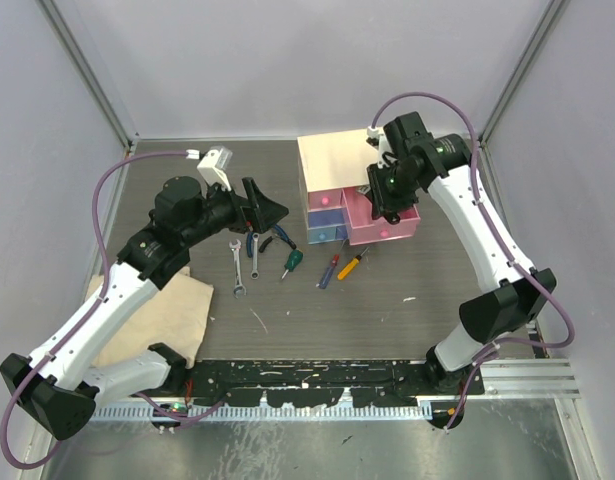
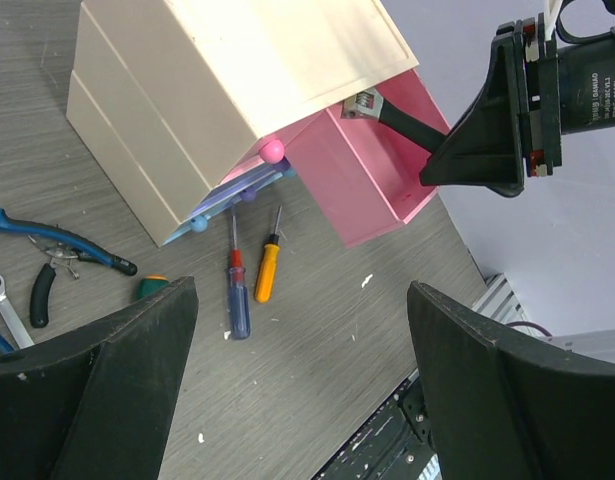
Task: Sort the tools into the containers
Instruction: Place the wrench in the drawer.
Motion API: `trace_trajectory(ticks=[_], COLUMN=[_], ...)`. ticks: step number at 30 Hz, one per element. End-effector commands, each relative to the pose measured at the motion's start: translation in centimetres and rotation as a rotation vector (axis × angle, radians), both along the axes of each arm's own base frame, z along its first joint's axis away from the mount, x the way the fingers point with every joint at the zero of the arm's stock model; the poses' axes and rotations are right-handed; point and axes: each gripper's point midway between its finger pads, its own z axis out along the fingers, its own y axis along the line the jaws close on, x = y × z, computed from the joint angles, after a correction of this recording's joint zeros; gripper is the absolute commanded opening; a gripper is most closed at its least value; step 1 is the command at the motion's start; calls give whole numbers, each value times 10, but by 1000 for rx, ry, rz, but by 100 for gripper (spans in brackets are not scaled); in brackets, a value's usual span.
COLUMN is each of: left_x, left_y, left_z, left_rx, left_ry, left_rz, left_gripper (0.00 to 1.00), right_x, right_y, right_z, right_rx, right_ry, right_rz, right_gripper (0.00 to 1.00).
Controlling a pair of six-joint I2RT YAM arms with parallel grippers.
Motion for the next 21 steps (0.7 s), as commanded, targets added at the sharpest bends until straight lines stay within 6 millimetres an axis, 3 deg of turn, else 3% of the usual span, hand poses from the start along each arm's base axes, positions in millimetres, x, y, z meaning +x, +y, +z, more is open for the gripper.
trace_trajectory(ticks=[1,12,21], left_x=[-1,0,-2], left_y=[-1,0,5], left_z=[18,15,13], left_rx=[-41,-20,3], left_ry=[-54,-54,-54], left_rz=[-17,-16,-11], left_gripper=[86,86,86], right_x=[28,51,66], right_y=[5,8,11], right_z=[30,-6,-23], right_rx=[45,-21,-52], right_ry=[-150,-136,-156], right_rz=[0,81,164], right_gripper=[8,11,16])
